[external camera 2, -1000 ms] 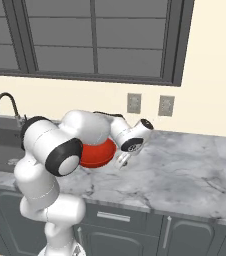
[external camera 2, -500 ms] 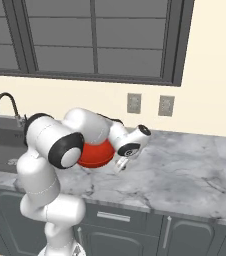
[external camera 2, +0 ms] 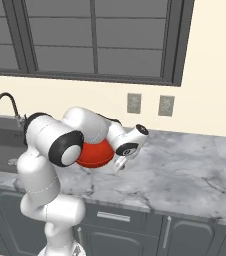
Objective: Gather the eggs and milk located in the vicinity of the sink area and place them right next to the bowl.
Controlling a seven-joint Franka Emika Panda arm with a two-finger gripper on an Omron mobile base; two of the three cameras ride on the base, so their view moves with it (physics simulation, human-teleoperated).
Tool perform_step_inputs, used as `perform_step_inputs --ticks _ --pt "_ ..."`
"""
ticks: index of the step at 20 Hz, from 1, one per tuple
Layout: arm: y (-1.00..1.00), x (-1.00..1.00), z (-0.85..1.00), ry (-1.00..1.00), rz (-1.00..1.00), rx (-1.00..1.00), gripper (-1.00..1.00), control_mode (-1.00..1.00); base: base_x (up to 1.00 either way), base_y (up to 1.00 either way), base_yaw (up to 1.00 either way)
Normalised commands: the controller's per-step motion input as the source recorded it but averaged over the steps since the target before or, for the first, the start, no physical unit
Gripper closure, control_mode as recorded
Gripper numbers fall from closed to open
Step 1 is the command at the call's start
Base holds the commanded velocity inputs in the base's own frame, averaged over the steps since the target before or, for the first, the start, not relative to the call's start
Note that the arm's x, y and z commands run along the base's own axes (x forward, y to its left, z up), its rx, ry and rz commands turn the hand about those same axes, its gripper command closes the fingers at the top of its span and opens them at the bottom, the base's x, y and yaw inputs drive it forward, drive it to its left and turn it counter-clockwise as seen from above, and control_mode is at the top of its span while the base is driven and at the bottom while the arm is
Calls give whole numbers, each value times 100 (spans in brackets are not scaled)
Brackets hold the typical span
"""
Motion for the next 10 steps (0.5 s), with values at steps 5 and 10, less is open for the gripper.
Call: perform_step_inputs --ticks 5,10 --pt "0 0 0 0 0 0 -100 -100 0 0 0" --pt "5 0 0 0 0 0 -100 -100 0 0 0"
